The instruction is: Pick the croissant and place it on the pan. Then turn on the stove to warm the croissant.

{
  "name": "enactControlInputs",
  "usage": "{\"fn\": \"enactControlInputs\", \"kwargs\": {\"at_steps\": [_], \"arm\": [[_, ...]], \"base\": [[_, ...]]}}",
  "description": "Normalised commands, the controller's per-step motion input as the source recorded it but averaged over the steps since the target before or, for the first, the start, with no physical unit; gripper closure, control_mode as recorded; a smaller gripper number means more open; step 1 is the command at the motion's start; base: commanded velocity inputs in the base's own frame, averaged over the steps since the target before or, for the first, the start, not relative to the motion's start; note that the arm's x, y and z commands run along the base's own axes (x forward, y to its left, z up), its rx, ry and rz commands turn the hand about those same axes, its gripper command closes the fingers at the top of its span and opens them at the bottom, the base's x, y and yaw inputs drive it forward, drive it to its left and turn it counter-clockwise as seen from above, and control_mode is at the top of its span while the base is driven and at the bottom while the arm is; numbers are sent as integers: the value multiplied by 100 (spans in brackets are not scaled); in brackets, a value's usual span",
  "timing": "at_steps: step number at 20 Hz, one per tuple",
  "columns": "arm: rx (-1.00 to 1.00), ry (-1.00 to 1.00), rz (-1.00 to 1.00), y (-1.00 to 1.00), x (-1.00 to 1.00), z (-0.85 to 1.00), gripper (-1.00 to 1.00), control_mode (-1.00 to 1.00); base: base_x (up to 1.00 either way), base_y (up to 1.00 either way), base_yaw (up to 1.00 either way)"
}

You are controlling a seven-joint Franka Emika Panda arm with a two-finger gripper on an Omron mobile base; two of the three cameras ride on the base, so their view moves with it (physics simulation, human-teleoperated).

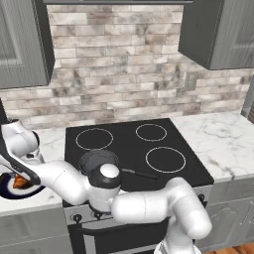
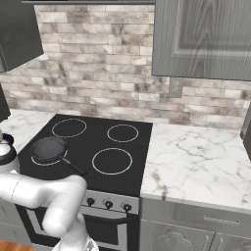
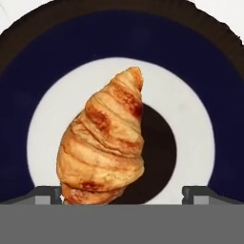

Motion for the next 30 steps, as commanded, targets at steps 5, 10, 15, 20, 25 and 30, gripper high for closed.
{"fn": "enactControlInputs", "kwargs": {"at_steps": [5, 10, 15, 20, 25, 30], "arm": [[0, 0, 0, 6, 16, -17, -100, -100], [0, 0, 0, 5, 18, -21, -100, -100], [-2, 0, 0, 6, 15, -30, 100, -100], [-3, 0, 0, 14, 0, -15, 100, -100], [-1, -8, 0, 14, -5, 23, 100, -100], [0, -11, 0, 1, -15, 45, 100, -100]], "base": [[0, 0, 0], [0, 0, 0], [0, 0, 0], [0, 0, 0], [0, 0, 0], [0, 0, 0]]}}
